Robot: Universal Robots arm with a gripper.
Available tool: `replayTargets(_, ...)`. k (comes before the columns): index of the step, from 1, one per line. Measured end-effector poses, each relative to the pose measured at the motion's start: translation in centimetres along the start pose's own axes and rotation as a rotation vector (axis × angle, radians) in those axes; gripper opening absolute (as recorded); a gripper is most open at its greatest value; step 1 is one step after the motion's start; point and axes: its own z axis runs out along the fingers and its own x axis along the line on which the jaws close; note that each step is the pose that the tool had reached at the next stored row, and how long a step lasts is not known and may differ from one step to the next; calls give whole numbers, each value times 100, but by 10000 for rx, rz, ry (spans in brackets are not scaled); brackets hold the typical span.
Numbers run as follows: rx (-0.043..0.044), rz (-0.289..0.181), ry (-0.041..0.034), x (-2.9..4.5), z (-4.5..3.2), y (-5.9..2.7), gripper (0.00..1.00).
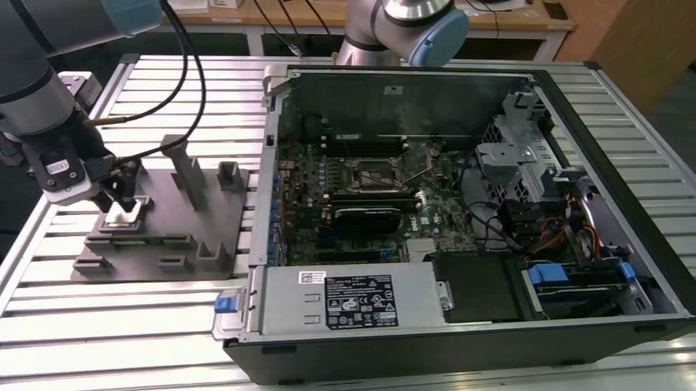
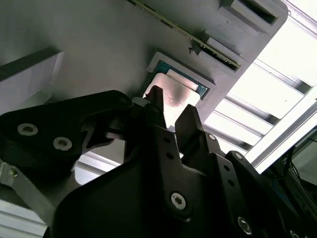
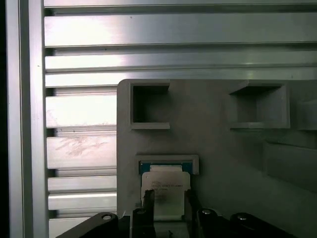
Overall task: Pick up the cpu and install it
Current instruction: 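Pick up the cpu and move it towards the insertion slot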
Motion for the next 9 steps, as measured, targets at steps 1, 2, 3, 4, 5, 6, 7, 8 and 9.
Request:
replayTargets(1,2,0,1,0,0,0,41)
replayTargets(2,3,0,1,0,0,0,47)
replayTargets(3,4,0,0,0,0,0,47)
replayTargets(4,5,0,0,0,0,0,53)
replayTargets(5,6,0,0,0,0,0,58)
replayTargets(6,8,0,0,0,0,0,58)
replayTargets(7,8,0,0,0,0,0,64)
replayTargets(8,10,0,0,0,0,0,64)
replayTargets(9,11,0,0,0,0,0,71)
